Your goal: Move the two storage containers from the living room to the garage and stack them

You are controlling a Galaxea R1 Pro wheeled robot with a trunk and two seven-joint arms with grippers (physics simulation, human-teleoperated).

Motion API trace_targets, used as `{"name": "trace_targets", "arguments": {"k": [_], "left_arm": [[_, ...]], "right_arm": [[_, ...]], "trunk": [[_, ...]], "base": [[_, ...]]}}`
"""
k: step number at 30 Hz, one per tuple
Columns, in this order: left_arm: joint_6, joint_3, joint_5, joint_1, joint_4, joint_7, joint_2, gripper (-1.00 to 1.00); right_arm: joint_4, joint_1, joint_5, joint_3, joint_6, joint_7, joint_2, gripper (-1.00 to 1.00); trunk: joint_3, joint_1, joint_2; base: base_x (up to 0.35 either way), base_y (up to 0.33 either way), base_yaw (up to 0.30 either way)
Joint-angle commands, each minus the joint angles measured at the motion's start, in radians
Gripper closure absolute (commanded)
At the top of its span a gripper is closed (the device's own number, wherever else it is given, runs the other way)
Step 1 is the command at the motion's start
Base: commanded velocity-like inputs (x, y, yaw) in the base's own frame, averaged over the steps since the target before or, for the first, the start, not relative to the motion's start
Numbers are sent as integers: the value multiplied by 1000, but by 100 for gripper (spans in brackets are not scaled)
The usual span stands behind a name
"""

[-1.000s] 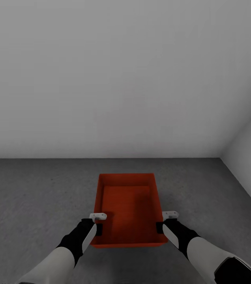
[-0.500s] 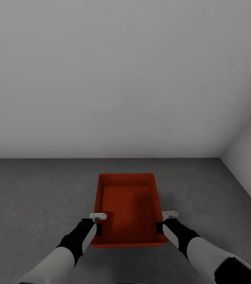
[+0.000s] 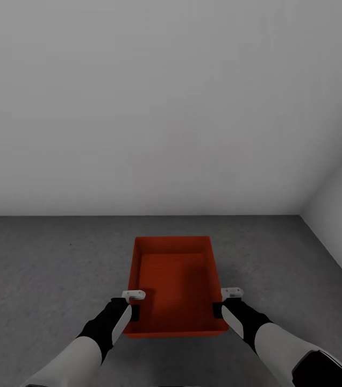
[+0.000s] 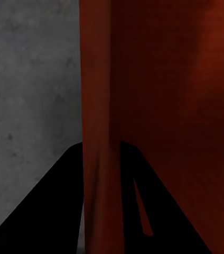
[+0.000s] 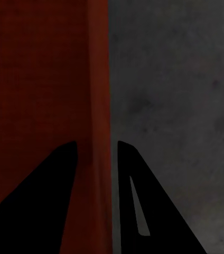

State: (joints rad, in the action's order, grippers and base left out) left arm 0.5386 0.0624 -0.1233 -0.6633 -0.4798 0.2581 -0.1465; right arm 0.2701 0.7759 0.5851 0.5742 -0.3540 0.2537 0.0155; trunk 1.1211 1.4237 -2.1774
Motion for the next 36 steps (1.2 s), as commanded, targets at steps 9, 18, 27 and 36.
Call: {"name": "trace_targets", "arguments": {"k": [9,18,27,36], "left_arm": [[-3,7,-19,-1,-2,18,2,-100],[-3,6,-19,-1,-2,17,2,-100],[-4,6,-19,-1,-2,16,2,-100],[-3,6,-20,-1,-2,15,2,-100]], "right_arm": [[3,0,20,17,-1,17,-18,-100],[3,0,21,18,-3,18,-19,-100],[3,0,21,18,-5,18,-19,-100],[3,0,20,18,-5,18,-19,-100]], "trunk": [[1,0,0],[1,0,0],[1,0,0],[1,0,0]], "base": [[0,0,0],[0,0,0],[0,0,0],[0,0,0]]}}
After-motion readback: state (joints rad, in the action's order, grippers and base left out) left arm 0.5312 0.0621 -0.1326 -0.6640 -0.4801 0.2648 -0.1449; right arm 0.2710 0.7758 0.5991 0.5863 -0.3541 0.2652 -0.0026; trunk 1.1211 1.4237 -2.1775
